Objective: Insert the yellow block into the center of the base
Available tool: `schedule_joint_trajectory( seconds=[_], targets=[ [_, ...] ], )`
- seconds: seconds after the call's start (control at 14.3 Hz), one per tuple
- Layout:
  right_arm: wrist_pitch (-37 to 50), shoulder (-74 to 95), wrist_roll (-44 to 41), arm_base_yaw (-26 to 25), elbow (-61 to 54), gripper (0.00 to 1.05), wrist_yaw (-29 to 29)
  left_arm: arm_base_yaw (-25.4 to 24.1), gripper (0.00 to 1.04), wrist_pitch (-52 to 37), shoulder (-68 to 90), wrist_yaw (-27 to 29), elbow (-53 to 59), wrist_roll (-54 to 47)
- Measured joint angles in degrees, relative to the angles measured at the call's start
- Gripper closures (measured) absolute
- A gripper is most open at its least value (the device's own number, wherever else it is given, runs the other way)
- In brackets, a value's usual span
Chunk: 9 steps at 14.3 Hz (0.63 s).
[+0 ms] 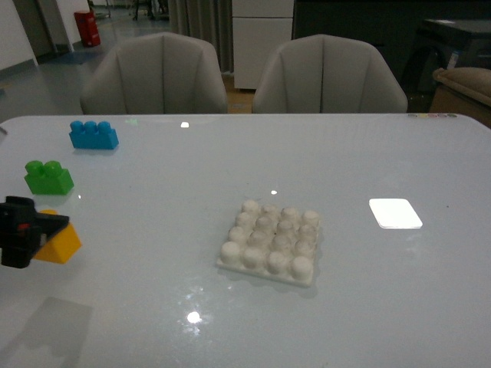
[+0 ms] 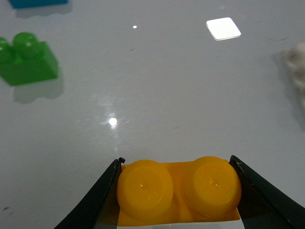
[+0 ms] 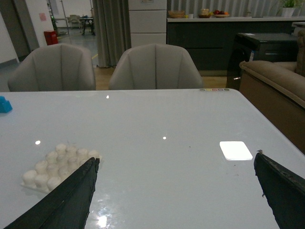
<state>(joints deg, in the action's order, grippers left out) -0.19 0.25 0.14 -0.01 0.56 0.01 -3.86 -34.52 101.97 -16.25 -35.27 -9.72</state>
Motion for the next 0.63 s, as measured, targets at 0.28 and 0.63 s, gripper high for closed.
schedule_joint_trajectory(
  seconds=[0.28,0.63],
  targets=[
    [0.0,0.0,0.0,0.0,0.0,0.06,0.0,20.7,0.46,-3.7,0.2,8.7,-3.9,8.3],
    [0.0,0.0,0.0,0.0,0.0,0.06,0.0,39.1,0.46,-2.6,12.8,20.9,-16.4,15.5]
  ],
)
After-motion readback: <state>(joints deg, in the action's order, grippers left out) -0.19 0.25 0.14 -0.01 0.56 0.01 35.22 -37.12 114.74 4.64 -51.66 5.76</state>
